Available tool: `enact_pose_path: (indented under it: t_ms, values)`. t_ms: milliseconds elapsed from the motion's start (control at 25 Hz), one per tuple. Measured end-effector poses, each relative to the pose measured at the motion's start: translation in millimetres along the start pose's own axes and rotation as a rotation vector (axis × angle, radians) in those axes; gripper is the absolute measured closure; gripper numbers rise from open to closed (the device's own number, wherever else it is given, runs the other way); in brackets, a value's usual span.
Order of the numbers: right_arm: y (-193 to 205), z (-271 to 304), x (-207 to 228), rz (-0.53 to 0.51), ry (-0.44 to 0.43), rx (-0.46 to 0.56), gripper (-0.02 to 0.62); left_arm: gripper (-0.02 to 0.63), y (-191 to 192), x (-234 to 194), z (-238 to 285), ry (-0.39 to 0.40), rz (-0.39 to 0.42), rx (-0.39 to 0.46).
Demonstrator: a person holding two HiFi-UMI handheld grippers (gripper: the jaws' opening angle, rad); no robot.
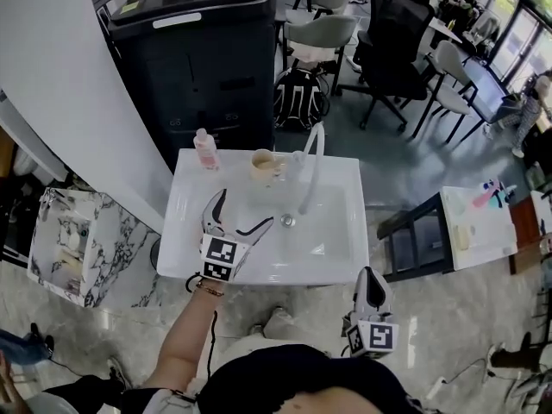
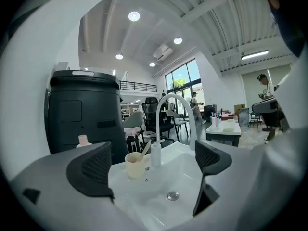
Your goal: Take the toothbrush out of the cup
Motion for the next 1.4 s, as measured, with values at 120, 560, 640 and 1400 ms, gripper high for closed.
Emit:
enact_pose_path:
  t_ms: [120,560,640,1400]
  values:
    - [2.7,9.2,14.7,-0.001,0.012,-0.01,0.592,0.058,-2.3,-0.1,32.6,0.012,0.007,-0.007]
    - [8.1,18.2,65.7,0.015,0.101,-0.049,0.592,0.183,28.7,-13.5,142.9,0.002,0.054,-0.126]
    - [10.6,15.9,72.6,0.018,0.124,-0.059,0.592,0.218,33.0,-19.7,155.2,-0.009,0.055,-0.139]
    - [17.7,0.2,96.4,0.036,0.235,-0.08,0.592,0.561,44.8,-64.2,208.7,-0.118,-0.019,-0.2]
Point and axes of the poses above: the fingertips, and each gripper's own axes: z forward along the fingers, x to its right, y out of its underside, the point moved 4 cm from there along -z, backward along the fingers, and after that the axes turned 3 degrees about -z, right-handed, at the moved point
